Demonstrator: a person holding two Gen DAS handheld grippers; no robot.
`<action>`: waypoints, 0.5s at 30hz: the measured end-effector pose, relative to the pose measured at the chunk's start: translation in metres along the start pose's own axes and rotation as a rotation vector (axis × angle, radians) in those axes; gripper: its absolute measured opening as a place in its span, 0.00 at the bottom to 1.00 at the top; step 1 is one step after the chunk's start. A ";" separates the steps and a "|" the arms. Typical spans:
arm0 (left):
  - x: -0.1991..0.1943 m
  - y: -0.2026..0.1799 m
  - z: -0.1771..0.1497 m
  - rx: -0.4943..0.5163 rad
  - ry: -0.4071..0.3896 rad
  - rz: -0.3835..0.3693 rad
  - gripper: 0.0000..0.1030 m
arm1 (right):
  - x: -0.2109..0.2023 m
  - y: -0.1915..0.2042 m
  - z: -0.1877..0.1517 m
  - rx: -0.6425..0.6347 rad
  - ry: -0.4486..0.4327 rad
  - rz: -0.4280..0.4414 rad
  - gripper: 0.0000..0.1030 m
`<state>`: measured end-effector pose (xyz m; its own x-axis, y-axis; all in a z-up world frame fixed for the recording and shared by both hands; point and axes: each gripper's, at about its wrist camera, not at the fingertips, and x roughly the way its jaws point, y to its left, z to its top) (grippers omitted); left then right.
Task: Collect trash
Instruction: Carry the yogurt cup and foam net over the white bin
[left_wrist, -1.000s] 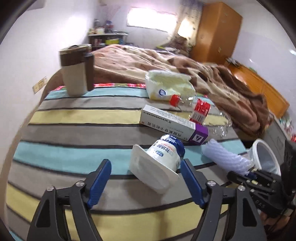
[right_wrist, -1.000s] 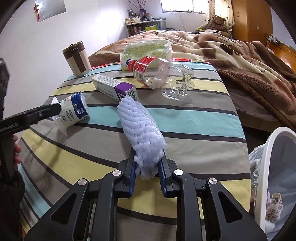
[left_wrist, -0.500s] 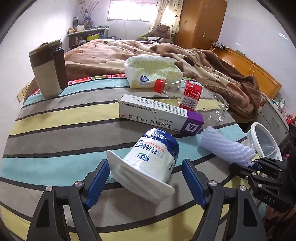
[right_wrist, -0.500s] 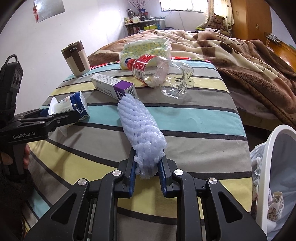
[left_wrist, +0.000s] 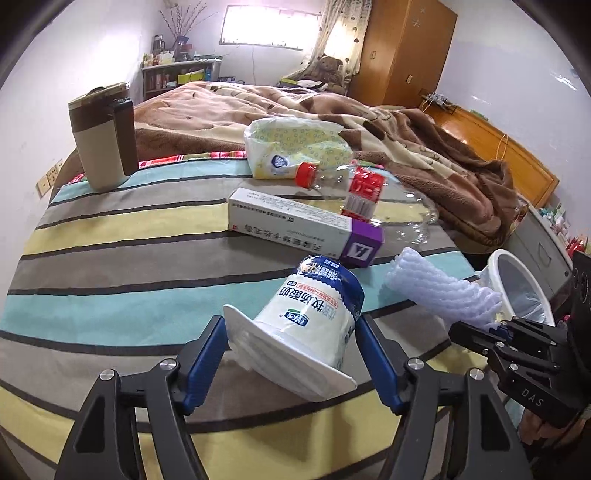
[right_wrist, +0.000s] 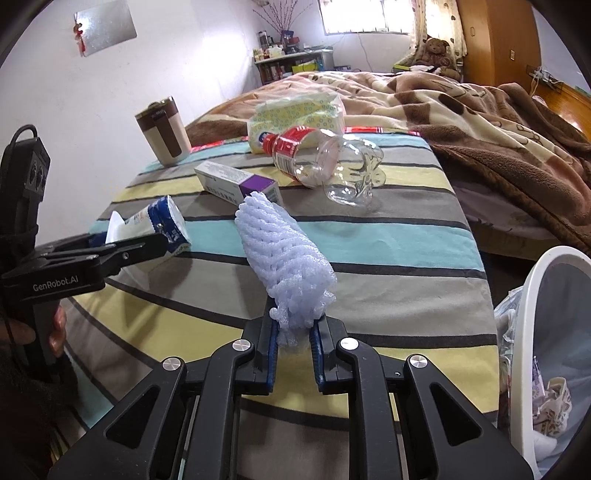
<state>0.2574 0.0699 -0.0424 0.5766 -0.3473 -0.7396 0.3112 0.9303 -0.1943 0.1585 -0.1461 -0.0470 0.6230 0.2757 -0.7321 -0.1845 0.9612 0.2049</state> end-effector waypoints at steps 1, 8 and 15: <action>-0.002 -0.002 -0.001 -0.002 0.000 -0.002 0.69 | -0.002 0.000 -0.001 0.001 -0.005 0.002 0.15; -0.019 -0.027 -0.004 0.025 -0.019 -0.006 0.69 | -0.023 -0.007 -0.005 0.024 -0.047 -0.005 0.15; -0.034 -0.061 -0.005 0.054 -0.039 -0.031 0.69 | -0.051 -0.024 -0.010 0.053 -0.094 -0.029 0.15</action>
<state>0.2149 0.0256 -0.0089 0.5948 -0.3816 -0.7075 0.3692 0.9115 -0.1813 0.1237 -0.1836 -0.0216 0.6964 0.2452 -0.6745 -0.1268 0.9671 0.2207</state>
